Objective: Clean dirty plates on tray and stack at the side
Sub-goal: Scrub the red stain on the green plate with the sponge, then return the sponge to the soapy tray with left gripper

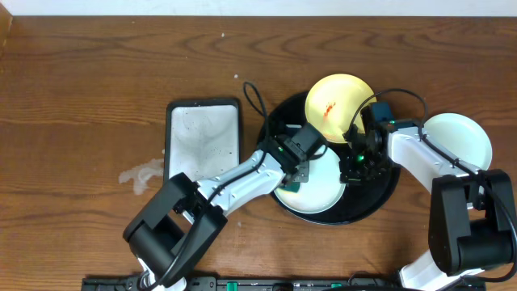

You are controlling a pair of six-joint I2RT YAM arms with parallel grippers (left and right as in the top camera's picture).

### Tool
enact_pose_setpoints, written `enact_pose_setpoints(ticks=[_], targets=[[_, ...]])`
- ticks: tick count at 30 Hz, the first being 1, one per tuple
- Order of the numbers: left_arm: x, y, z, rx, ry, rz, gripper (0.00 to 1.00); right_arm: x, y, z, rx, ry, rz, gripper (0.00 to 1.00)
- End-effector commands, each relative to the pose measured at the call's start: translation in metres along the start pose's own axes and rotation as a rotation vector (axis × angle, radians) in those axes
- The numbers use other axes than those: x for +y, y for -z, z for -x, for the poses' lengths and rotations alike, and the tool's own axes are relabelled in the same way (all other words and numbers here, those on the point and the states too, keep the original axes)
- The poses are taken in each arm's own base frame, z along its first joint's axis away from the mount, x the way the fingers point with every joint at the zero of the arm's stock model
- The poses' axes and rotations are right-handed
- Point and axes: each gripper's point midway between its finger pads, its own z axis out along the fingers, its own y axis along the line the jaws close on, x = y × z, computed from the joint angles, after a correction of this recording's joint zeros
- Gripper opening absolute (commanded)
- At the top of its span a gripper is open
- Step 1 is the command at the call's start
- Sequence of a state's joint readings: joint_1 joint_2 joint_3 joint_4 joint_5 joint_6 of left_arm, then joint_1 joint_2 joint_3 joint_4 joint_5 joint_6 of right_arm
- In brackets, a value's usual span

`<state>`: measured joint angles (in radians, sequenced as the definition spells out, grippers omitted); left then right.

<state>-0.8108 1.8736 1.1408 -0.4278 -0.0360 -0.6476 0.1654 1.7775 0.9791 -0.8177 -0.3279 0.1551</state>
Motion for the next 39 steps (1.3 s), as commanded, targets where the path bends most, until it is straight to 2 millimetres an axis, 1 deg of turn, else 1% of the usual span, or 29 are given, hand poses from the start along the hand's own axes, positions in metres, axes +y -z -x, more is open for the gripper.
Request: enact_pose_setpoints(ticks=[1, 2, 4, 6, 11, 13, 15, 17, 19, 21, 24, 25, 27, 29, 31, 32, 36, 39], targets=[[-0.051, -0.013, -0.032, 0.186, 0.063, -0.284, 0.07, -0.020, -0.004, -0.003, 0.014, -0.001, -0.095, 0.01], [-0.061, -0.013, -0.034, 0.195, 0.068, -0.322, 0.07, -0.020, -0.004, -0.003, 0.014, -0.002, -0.095, 0.01], [-0.073, -0.014, -0.039, 0.205, 0.067, -0.357, 0.07, -0.020, -0.004, -0.004, 0.016, -0.002, -0.095, 0.01], [-0.078, -0.015, -0.046, 0.214, 0.054, -0.358, 0.07, -0.021, -0.004, -0.004, 0.017, -0.003, -0.095, 0.01], [-0.084, -0.015, -0.058, 0.234, 0.024, -0.355, 0.07, -0.021, -0.004, -0.004, 0.017, -0.003, -0.095, 0.01], [-0.086, -0.013, -0.067, 0.267, 0.016, -0.362, 0.07, -0.021, -0.004, -0.004, 0.017, -0.003, -0.095, 0.01], [-0.085, -0.012, -0.075, 0.298, 0.000, -0.359, 0.07, -0.021, -0.004, -0.004, 0.017, -0.003, -0.095, 0.01], [-0.077, -0.012, -0.082, 0.316, -0.040, -0.332, 0.07, -0.021, -0.004, -0.004, 0.017, -0.003, -0.095, 0.01], [-0.060, -0.016, -0.084, 0.320, -0.040, -0.256, 0.07, -0.021, -0.004, -0.004, 0.017, -0.003, -0.095, 0.01], [-0.027, -0.022, -0.078, 0.298, -0.015, -0.120, 0.07, -0.021, -0.004, -0.004, 0.018, -0.003, -0.096, 0.01], [0.019, -0.026, -0.060, 0.231, 0.017, 0.065, 0.07, -0.021, -0.004, -0.005, 0.020, -0.004, -0.096, 0.01], [0.039, -0.026, -0.051, 0.198, 0.027, 0.144, 0.07, -0.021, -0.004, -0.005, 0.020, -0.004, -0.096, 0.01], [0.071, -0.022, -0.034, 0.133, 0.037, 0.276, 0.07, -0.021, -0.004, -0.005, 0.019, -0.003, -0.096, 0.01], [0.091, -0.015, -0.019, 0.080, 0.042, 0.372, 0.07, -0.021, -0.004, -0.004, 0.017, -0.003, -0.095, 0.01], [0.099, -0.007, -0.004, 0.044, 0.047, 0.418, 0.07, -0.021, -0.004, -0.004, 0.014, -0.002, -0.095, 0.01], [0.097, -0.004, 0.003, 0.033, 0.037, 0.419, 0.08, -0.021, -0.004, -0.004, 0.015, -0.002, -0.095, 0.01], [0.078, 0.010, 0.025, -0.002, 0.026, 0.387, 0.08, -0.021, -0.004, -0.004, 0.017, -0.003, -0.095, 0.01], [0.056, 0.026, 0.035, 0.005, 0.007, 0.328, 0.07, -0.021, -0.004, -0.004, 0.018, -0.003, -0.096, 0.01]])
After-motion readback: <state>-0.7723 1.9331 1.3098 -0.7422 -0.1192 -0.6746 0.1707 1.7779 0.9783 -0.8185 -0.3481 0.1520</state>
